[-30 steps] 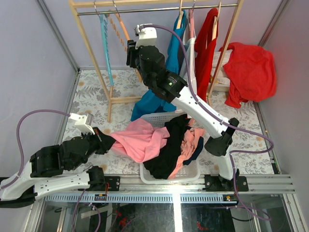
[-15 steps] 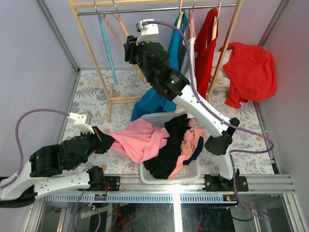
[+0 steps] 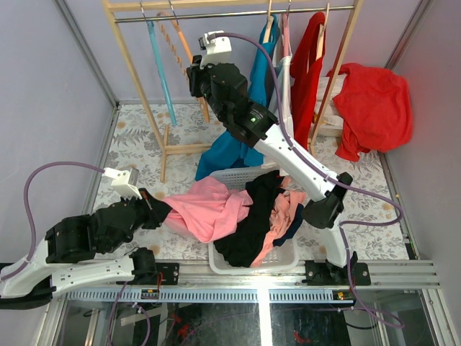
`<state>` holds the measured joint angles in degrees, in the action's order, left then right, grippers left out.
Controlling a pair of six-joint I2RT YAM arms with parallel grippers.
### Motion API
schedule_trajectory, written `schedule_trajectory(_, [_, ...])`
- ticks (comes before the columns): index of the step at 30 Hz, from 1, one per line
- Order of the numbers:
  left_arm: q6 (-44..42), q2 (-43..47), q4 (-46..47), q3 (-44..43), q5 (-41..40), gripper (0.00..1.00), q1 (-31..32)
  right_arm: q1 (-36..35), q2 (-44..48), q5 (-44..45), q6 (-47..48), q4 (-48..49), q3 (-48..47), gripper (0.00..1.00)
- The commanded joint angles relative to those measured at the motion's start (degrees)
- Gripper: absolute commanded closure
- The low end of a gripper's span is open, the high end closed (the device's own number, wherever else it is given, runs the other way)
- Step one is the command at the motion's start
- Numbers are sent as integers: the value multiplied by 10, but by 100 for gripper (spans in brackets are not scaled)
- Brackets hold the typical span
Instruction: Place the t-shirt on the hanger
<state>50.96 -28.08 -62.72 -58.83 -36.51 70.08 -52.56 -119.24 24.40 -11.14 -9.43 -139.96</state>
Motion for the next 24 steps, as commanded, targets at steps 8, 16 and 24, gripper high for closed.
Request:
schedule_trajectory(8, [7,-8,1,-18,-26,100,1,4,69,0,10,61,25,100])
schedule_trajectory(16, [-4,-17,0,-31,-29,100,2,4,79,-4,26,47,-5,100])
schedule_trajectory(24, [-2,-7,0,-22,-32,100,2,4,77,-3,21,29,-19,100])
